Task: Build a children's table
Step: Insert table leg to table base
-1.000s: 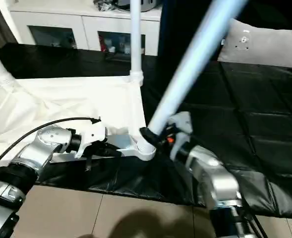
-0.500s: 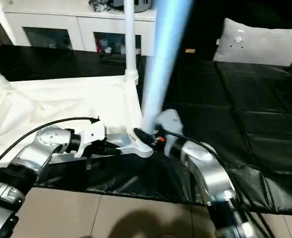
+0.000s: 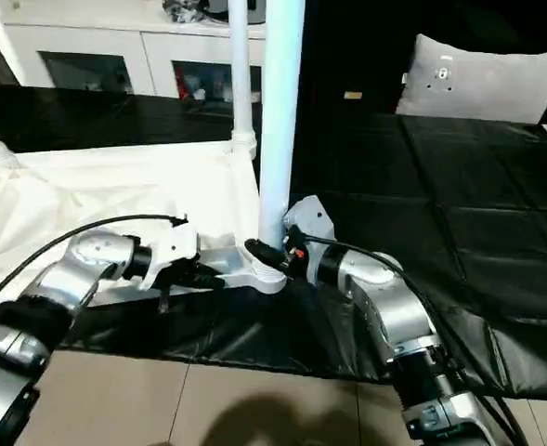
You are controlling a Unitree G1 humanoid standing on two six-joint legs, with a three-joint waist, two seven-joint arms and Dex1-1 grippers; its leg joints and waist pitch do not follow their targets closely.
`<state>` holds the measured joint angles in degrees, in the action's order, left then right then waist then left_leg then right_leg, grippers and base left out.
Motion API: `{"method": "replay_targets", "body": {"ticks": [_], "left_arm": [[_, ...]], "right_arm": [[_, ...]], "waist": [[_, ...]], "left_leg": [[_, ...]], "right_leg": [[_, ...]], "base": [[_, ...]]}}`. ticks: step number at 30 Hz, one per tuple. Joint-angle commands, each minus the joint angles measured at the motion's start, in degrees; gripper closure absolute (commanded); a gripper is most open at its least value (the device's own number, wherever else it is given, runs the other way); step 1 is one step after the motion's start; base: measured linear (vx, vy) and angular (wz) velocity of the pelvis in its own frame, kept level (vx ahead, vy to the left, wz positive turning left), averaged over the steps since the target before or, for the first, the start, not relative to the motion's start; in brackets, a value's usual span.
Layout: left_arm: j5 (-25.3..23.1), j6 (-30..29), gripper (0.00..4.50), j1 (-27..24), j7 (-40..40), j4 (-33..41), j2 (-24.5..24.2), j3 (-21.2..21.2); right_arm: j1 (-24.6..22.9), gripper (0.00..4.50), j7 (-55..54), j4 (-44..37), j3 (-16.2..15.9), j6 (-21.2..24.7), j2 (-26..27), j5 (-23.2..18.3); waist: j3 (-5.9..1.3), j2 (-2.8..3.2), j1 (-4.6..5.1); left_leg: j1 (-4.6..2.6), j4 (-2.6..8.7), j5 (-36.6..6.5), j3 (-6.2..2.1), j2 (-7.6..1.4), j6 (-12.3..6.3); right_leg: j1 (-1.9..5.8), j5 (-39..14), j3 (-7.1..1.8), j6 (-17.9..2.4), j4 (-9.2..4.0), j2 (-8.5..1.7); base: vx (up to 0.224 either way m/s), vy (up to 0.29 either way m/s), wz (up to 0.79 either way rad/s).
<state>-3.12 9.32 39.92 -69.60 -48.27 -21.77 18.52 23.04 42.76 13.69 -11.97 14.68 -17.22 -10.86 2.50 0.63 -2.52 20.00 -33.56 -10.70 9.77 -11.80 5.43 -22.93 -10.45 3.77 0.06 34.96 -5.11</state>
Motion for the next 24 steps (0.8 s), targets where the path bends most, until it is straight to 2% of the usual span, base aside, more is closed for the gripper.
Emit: {"method": "replay_targets", "body": {"ticks": [1,4,5,7,10,12,13,14,15,17,19,20,21,22,24], "left_arm": [[0.6,2.4,4.50,3.7,0.9,0.9,0.6,-1.4],[0.9,1.8,4.50,3.2,0.0,1.5,-0.1,-1.6],[0.9,1.6,4.50,2.9,-0.2,2.0,-0.3,-1.6],[1.0,0.7,4.50,2.1,-0.5,3.4,-0.9,-1.5],[0.3,-5.1,4.50,-2.7,0.4,11.5,-3.3,-1.2],[0.5,-8.7,4.50,-5.4,1.3,16.2,-3.6,-1.4],[0.9,-10.4,4.50,-6.8,1.7,18.6,-3.6,-1.6],[1.7,-17.4,4.50,-11.0,3.7,27.8,-3.0,-1.7],[1.6,-19.2,4.50,-11.9,4.3,30.0,-2.8,-1.6],[1.4,-22.2,4.50,-13.2,5.8,33.3,-2.0,-1.4],[0.4,-26.0,4.50,-14.1,9.4,36.9,0.1,-1.4],[-0.3,-27.9,4.50,-14.3,11.5,38.3,1.4,-1.4],[-0.9,-29.8,4.50,-14.4,13.6,39.8,2.6,-1.3],[-1.3,-30.5,4.50,-14.3,14.5,40.4,3.1,-1.1],[-2.0,-33.1,4.50,-14.6,16.3,43.2,4.2,-0.4]], "right_arm": [[-3.0,2.62,-1.4,4.1,-2.6,5.1,-0.7,3.5],[-3.0,2.62,-4.7,4.1,-1.7,6.1,0.5,3.6],[-3.0,2.62,-5.3,4.2,-1.6,6.3,0.8,3.7],[-2.9,2.62,-6.5,4.2,-1.3,6.7,1.4,3.8],[-2.9,2.62,-11.1,3.8,-0.6,7.9,3.5,4.8],[-2.8,2.62,-13.5,3.7,0.1,8.5,4.6,5.2],[-2.7,2.62,-14.6,3.8,0.4,8.8,5.1,5.2],[-2.0,2.62,-18.0,4.3,1.4,9.1,6.6,5.4],[-1.8,2.62,-18.8,4.7,1.6,9.0,6.9,5.5],[-1.4,2.62,-20.2,5.2,2.1,8.7,7.5,5.7],[-0.9,2.62,-21.5,5.7,2.6,8.4,8.3,5.6],[-0.7,2.62,-22.0,5.9,2.7,8.3,8.6,5.6],[-0.6,2.62,-22.2,5.9,2.7,8.3,8.9,5.6],[-0.6,2.62,-22.3,5.9,2.7,8.3,9.0,5.6],[-0.6,2.62,-22.9,5.8,2.8,8.4,9.3,5.6]], "waist": [[-2.74,0.44,-0.11],[-2.67,0.12,-0.18],[-2.63,0.34,-0.21],[-2.58,0.33,-0.15],[-2.44,0.52,0.37],[-2.44,0.38,0.67],[-2.51,0.51,0.86],[-2.40,0.53,1.03],[-2.50,0.59,1.28],[-2.51,0.66,1.75],[-2.84,0.71,1.59],[-2.97,0.72,1.37],[-2.93,0.70,0.99],[-2.93,0.70,0.99],[-3.06,0.59,0.27]], "left_leg": [[-0.28,4.57,-21.1,-0.24,-0.71,0.11],[-0.05,4.74,-21.2,-0.39,-0.77,0.22],[-0.16,4.77,-21.7,-0.44,-0.77,0.36],[-0.17,4.81,-22.1,-0.52,-0.82,0.52],[0.24,5.23,-22.9,-0.85,-1.09,1.28],[0.07,5.07,-23.5,-0.81,-0.92,1.26],[0.22,5.17,-23.0,-0.92,-1.14,1.55],[0.28,5.23,-22.9,-0.87,-1.15,1.54],[0.35,5.33,-22.7,-0.98,-1.39,1.86],[0.03,5.09,-22.5,-0.63,-1.04,1.57],[0.12,4.95,-20.1,-0.43,-1.12,1.51],[0.18,4.83,-17.9,-0.18,-1.06,1.14],[0.26,4.73,-16.5,-0.03,-1.00,0.68],[0.26,4.73,-16.5,-0.03,-1.00,0.68],[0.25,4.68,-14.2,0.09,-0.93,0.32]], "right_leg": [[2.09,-24.3,-2.27,-9.1,-5.90,-2.51],[2.15,-24.9,-2.19,-8.9,-5.85,-2.58],[1.99,-26.3,-2.16,-8.5,-5.95,-2.66],[1.91,-27.2,-2.19,-8.1,-6.05,-2.73],[1.99,-28.1,-2.09,-7.7,-5.83,-2.87],[1.73,-29.6,-2.11,-7.0,-6.03,-2.82],[1.83,-28.7,-2.23,-7.4,-5.70,-2.94],[1.70,-28.4,-2.20,-7.6,-5.72,-2.84],[1.85,-27.2,-2.29,-8.1,-5.38,-2.93],[1.36,-25.2,-2.32,-8.8,-5.60,-2.34],[1.70,-19.3,-2.56,-10.6,-5.16,-2.27],[1.89,-14.7,-2.55,-11.8,-4.88,-2.09],[2.12,-12.3,-2.55,-12.2,-4.69,-1.96],[2.12,-12.3,-2.55,-12.2,-4.69,-1.96],[2.52,-10.4,-2.48,-12.0,-4.52,-2.07]], "base": [[0.000,0.000,0.00],[0.000,0.000,0.00],[0.000,0.000,0.00],[0.000,0.000,0.00],[0.000,0.000,0.00],[0.000,0.000,0.00],[0.000,0.000,0.00],[0.000,0.000,0.00],[0.000,0.000,0.00],[0.000,0.000,0.00],[0.025,0.006,0.02],[0.050,0.012,0.05],[0.000,0.000,0.00],[0.000,0.000,0.00],[0.000,0.000,0.00]]}}
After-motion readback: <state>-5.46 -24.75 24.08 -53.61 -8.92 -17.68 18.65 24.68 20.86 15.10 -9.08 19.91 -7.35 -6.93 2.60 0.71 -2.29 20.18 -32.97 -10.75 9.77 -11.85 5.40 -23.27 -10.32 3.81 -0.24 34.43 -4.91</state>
